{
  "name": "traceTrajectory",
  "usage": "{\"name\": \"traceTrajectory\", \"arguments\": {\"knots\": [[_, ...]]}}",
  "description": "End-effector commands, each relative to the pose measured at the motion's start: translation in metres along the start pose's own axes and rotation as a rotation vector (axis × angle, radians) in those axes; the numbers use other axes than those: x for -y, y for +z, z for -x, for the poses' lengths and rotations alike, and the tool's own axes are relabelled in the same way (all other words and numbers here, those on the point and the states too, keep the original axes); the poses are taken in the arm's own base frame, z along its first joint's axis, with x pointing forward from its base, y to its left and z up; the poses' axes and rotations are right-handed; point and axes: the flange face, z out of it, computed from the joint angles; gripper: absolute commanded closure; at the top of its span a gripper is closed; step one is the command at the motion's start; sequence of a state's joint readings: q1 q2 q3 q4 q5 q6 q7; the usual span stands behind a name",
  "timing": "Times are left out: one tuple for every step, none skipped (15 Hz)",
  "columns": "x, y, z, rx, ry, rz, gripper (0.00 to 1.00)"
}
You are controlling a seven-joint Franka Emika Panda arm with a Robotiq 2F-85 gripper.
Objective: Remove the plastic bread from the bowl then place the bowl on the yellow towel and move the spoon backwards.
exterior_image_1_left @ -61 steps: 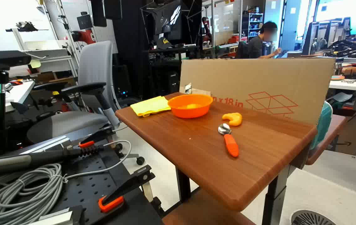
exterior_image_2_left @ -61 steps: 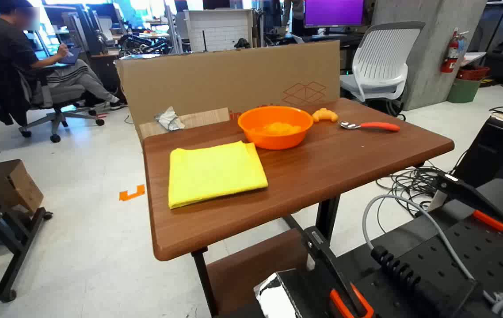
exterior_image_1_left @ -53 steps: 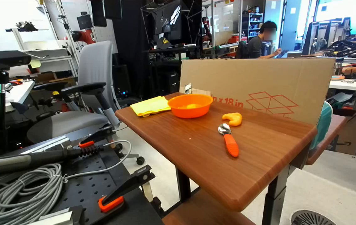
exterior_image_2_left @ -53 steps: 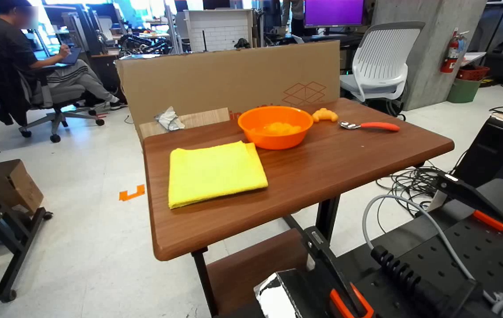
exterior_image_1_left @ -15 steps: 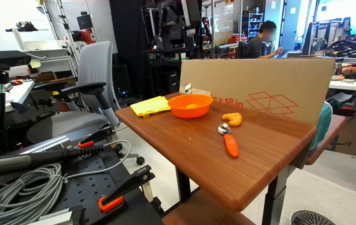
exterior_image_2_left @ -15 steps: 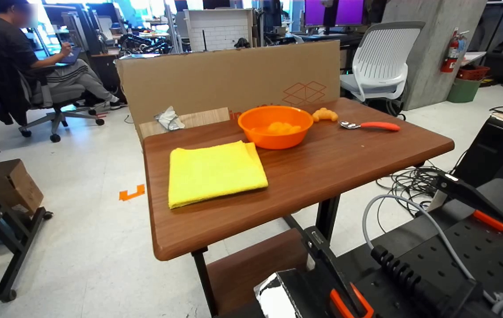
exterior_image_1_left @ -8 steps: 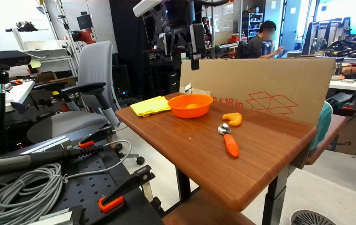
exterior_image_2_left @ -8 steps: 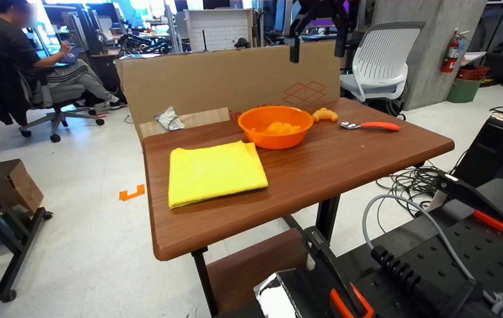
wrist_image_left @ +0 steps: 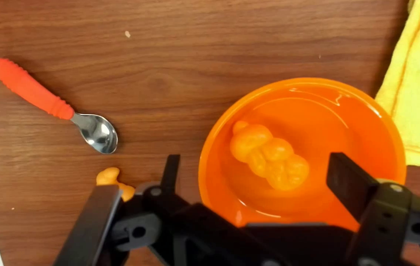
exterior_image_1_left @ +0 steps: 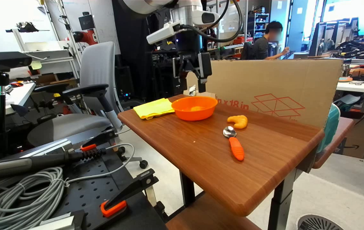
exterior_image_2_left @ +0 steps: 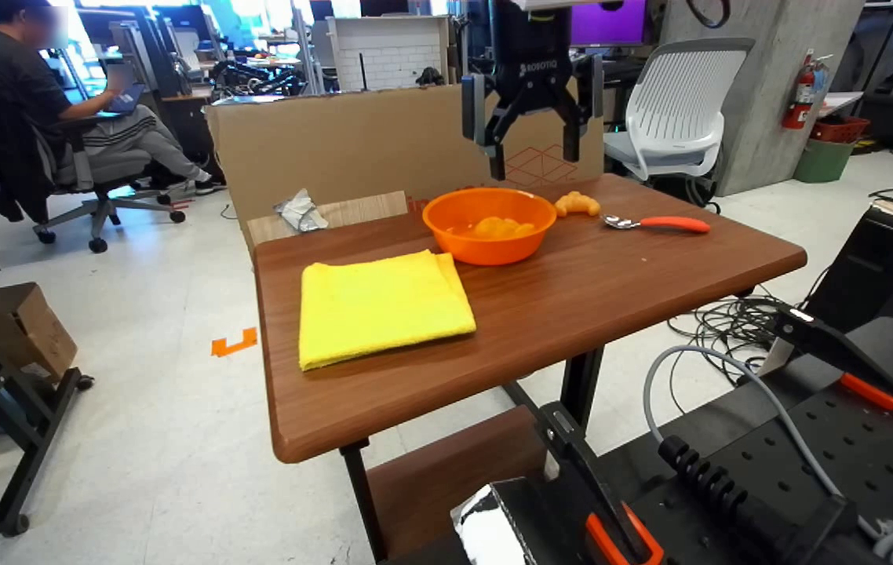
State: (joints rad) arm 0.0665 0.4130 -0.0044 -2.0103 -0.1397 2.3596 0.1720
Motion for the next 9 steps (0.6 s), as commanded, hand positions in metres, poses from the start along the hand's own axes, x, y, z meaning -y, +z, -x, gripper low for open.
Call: {"name": "traceTrajectory", "arguments": {"knots": [[0.014, 0.019, -0.016, -0.015, -0.028, 0.055, 0.00], [0.017, 0.024, -0.018, -0.012, -0.033, 0.066, 0.00], [0.020, 0.030, -0.020, -0.005, -0.040, 0.070, 0.00], [0.023, 0.033, -0.022, -0.002, -0.045, 0.076, 0.00], [0.027, 0.037, -0.024, 0.002, -0.052, 0.078, 0.00], [0.030, 0.040, -0.026, 0.005, -0.059, 0.083, 0.00], [0.032, 0.041, -0.027, 0.004, -0.065, 0.087, 0.00], [0.035, 0.044, -0.029, 0.007, -0.071, 0.088, 0.00], [0.037, 0.044, -0.031, 0.005, -0.076, 0.089, 0.00]]}}
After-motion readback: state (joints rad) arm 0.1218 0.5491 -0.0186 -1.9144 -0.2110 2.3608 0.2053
